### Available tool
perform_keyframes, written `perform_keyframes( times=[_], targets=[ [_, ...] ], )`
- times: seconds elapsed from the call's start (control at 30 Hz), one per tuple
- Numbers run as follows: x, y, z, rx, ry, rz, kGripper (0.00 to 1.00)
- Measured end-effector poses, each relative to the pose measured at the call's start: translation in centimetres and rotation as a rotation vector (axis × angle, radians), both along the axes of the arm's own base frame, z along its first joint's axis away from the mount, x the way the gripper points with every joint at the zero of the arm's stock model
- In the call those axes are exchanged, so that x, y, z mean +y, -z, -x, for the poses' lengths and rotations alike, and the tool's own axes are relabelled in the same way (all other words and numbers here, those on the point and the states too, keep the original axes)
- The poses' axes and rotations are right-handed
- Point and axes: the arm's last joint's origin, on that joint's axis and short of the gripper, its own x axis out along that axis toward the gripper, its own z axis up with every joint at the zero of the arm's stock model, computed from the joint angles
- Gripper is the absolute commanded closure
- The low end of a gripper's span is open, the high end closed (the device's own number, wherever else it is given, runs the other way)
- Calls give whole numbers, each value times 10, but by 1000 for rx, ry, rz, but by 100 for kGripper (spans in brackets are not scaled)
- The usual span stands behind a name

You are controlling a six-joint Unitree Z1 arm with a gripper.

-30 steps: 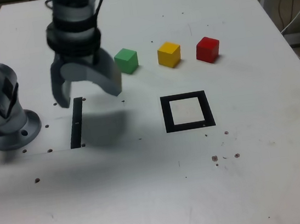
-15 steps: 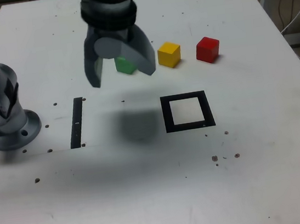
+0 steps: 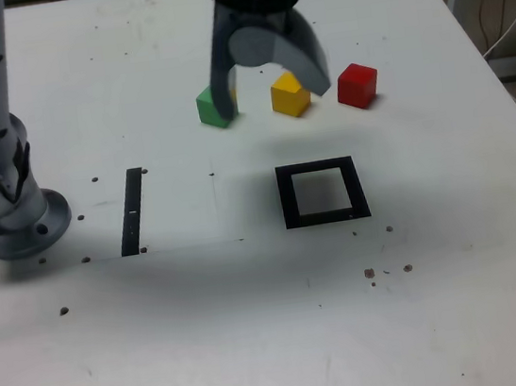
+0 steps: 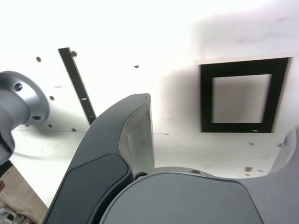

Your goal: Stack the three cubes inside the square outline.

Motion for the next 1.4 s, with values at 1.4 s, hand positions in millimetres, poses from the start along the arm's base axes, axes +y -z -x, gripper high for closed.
perform_keyframes(
  times=[1.4],
  targets=[
    [132, 25, -97, -77, 77, 24, 0]
  ],
)
